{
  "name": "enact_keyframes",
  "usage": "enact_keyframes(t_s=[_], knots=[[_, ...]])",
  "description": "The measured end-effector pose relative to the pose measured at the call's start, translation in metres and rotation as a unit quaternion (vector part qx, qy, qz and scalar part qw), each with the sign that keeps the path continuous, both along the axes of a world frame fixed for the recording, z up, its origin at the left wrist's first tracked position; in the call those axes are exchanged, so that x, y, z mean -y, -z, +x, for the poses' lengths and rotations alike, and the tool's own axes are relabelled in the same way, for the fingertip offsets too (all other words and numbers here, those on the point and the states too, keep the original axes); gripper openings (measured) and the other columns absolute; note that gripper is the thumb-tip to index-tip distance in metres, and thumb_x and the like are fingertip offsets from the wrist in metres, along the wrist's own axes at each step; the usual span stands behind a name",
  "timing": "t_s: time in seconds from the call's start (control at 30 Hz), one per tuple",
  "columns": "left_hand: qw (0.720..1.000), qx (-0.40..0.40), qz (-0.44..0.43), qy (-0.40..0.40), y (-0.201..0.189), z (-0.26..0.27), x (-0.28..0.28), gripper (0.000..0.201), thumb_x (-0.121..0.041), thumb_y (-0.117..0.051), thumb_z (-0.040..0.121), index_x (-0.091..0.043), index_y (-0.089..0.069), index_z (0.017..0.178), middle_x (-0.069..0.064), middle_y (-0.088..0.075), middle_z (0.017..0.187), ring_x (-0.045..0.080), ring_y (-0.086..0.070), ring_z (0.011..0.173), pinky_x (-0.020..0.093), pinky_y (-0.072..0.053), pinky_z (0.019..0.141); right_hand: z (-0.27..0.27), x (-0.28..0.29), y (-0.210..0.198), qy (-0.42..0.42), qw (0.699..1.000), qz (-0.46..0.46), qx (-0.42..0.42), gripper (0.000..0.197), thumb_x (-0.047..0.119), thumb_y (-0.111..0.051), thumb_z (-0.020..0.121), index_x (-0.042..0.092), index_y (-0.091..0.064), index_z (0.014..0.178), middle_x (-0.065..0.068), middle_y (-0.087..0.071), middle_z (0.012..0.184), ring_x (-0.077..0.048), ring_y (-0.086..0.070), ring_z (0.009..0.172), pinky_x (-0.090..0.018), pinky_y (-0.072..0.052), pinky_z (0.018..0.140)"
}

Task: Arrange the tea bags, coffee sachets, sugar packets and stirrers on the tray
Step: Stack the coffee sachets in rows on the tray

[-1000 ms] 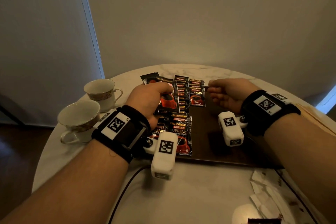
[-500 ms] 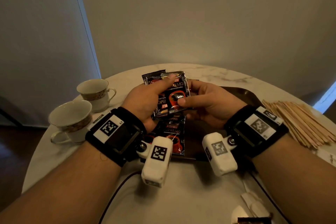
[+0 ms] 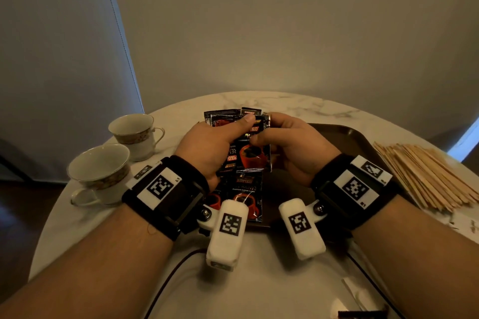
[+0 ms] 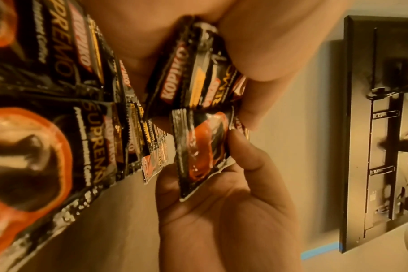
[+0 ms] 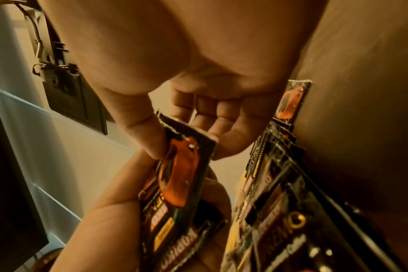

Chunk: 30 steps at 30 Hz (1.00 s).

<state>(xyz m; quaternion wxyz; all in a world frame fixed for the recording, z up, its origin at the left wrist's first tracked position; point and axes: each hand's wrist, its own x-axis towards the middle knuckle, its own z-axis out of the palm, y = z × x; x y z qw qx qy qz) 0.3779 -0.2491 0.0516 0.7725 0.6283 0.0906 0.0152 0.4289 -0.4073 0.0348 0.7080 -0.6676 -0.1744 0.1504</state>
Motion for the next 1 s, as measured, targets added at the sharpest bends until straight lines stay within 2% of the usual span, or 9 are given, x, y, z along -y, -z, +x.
enact_keyframes(t_s=[0.1, 0.13, 0.3, 0.37, 0.47, 0.6, 0.73, 0.83, 1.0], knots=[[1.000, -0.005, -0.002, -0.004, 0.000, 0.000, -0.001, 0.034, -0.033, -0.083, 0.084, -0.006, -0.075, 0.102, 0.018, -0.079, 0.090, 0.039, -0.077, 0.082, 0.057, -0.061, 0.083, -0.001, 0.000, 0.000, 0.025, 1.000, -0.003, -0.006, 0.003, 0.013, -0.068, 0.094, 0.013, -0.071, 0.095, -0.014, -0.071, 0.097, -0.039, -0.064, 0.090, -0.048, -0.052, 0.084], [1.000, -0.007, -0.004, -0.007, 0.000, 0.000, -0.002, 0.036, -0.033, -0.084, 0.083, -0.005, -0.075, 0.103, 0.018, -0.079, 0.090, 0.039, -0.077, 0.083, 0.060, -0.061, 0.084, -0.001, -0.001, 0.000, 0.041, 0.999, -0.003, -0.006, 0.009, 0.020, -0.069, 0.095, 0.015, -0.070, 0.087, -0.016, -0.069, 0.096, -0.042, -0.061, 0.090, -0.048, -0.050, 0.084], [0.999, -0.017, -0.028, -0.027, 0.001, 0.003, -0.002, 0.036, -0.031, -0.085, 0.082, -0.005, -0.074, 0.104, 0.019, -0.079, 0.090, 0.039, -0.077, 0.082, 0.063, -0.060, 0.083, 0.001, -0.001, -0.004, 0.093, 0.995, 0.005, -0.029, 0.030, 0.033, -0.067, 0.096, 0.006, -0.074, 0.107, -0.022, -0.074, 0.112, -0.045, -0.070, 0.106, -0.060, -0.053, 0.100], [0.998, -0.019, -0.043, -0.033, 0.002, 0.005, -0.003, 0.035, -0.031, -0.085, 0.082, -0.006, -0.074, 0.104, 0.018, -0.079, 0.091, 0.040, -0.077, 0.083, 0.063, -0.059, 0.085, 0.002, 0.004, -0.007, 0.067, 0.998, -0.017, -0.011, 0.029, 0.026, -0.069, 0.096, 0.000, -0.072, 0.109, -0.024, -0.073, 0.106, -0.037, -0.071, 0.088, -0.050, -0.060, 0.086], [0.998, -0.021, -0.057, -0.028, 0.003, 0.008, -0.005, 0.039, -0.033, -0.085, 0.081, -0.006, -0.073, 0.105, 0.019, -0.079, 0.093, 0.040, -0.077, 0.085, 0.061, -0.059, 0.087, 0.003, 0.012, -0.014, 0.033, 0.997, -0.071, 0.021, 0.004, 0.004, -0.069, 0.091, 0.006, -0.072, 0.094, -0.016, -0.071, 0.091, -0.017, -0.063, 0.065, -0.026, -0.055, 0.059], [0.995, -0.019, -0.096, -0.015, 0.006, 0.014, -0.010, 0.030, -0.034, -0.080, 0.087, -0.007, -0.074, 0.098, 0.005, -0.074, 0.083, 0.023, -0.072, 0.069, 0.041, -0.061, 0.075, 0.021, 0.027, -0.016, 0.139, 0.989, -0.044, 0.019, 0.009, 0.001, -0.074, 0.087, 0.008, -0.070, 0.089, -0.007, -0.072, 0.076, -0.012, -0.065, 0.058, -0.024, -0.055, 0.055], [0.991, -0.032, -0.124, -0.040, 0.005, 0.018, -0.015, 0.020, -0.028, -0.074, 0.093, -0.008, -0.073, 0.097, 0.005, -0.065, 0.074, 0.018, -0.062, 0.060, 0.032, -0.057, 0.062, 0.052, 0.047, 0.002, 0.258, 0.957, -0.004, -0.132, 0.006, 0.000, -0.069, 0.091, 0.005, -0.067, 0.093, -0.005, -0.065, 0.070, -0.009, -0.060, 0.047, -0.021, -0.052, 0.047], [0.991, -0.030, -0.120, -0.048, 0.006, 0.019, -0.015, 0.018, -0.023, -0.073, 0.093, -0.007, -0.074, 0.101, 0.005, -0.067, 0.074, 0.017, -0.063, 0.059, 0.030, -0.056, 0.056, 0.068, 0.054, 0.015, 0.268, 0.942, -0.089, -0.179, 0.006, 0.000, -0.069, 0.090, 0.003, -0.069, 0.096, -0.007, -0.065, 0.073, -0.013, -0.064, 0.055, -0.026, -0.054, 0.050], [0.992, -0.028, -0.118, -0.042, 0.006, 0.019, -0.015, 0.015, -0.019, -0.074, 0.091, -0.007, -0.074, 0.100, 0.004, -0.068, 0.073, 0.017, -0.063, 0.058, 0.030, -0.056, 0.054, 0.068, 0.051, 0.015, 0.254, 0.939, -0.159, -0.170, 0.012, -0.001, -0.075, 0.087, 0.002, -0.072, 0.098, -0.012, -0.071, 0.089, -0.021, -0.069, 0.080, -0.033, -0.060, 0.071]])
